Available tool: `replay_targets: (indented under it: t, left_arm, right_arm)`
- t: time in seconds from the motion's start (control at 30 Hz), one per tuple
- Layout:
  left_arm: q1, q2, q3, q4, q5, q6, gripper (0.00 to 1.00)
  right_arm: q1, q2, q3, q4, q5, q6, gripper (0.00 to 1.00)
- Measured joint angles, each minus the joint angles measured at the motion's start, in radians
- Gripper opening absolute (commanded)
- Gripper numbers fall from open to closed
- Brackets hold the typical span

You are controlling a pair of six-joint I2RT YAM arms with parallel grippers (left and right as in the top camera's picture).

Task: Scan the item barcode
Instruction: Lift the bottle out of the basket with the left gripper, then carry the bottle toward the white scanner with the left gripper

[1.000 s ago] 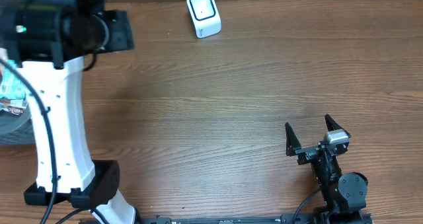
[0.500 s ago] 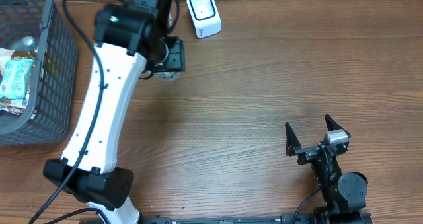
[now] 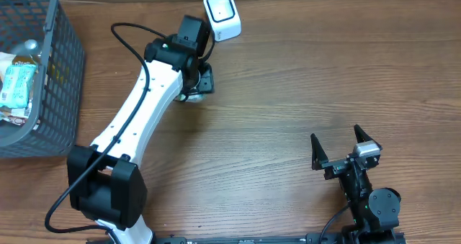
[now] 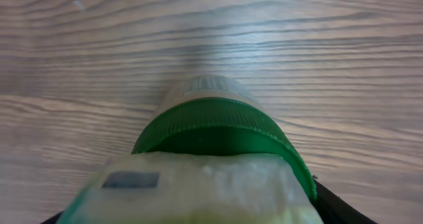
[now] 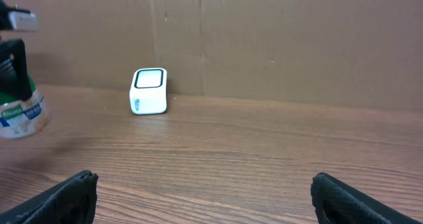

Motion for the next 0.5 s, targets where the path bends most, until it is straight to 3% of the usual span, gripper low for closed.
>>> replay_targets:
  t: [0.23,0.5]
  left_arm:
    - [0.000,0.000,-0.055,0.023,-0.113,-0.022,0.45]
    - [0.000,0.000,-0.090,0.062,-0.132,-0.028,0.46]
  right_arm:
    - [0.000,0.000,0.000,0.000,0.000,0.000,1.00]
    - [0.000,0.000,0.000,0.000,0.000,0.000,1.00]
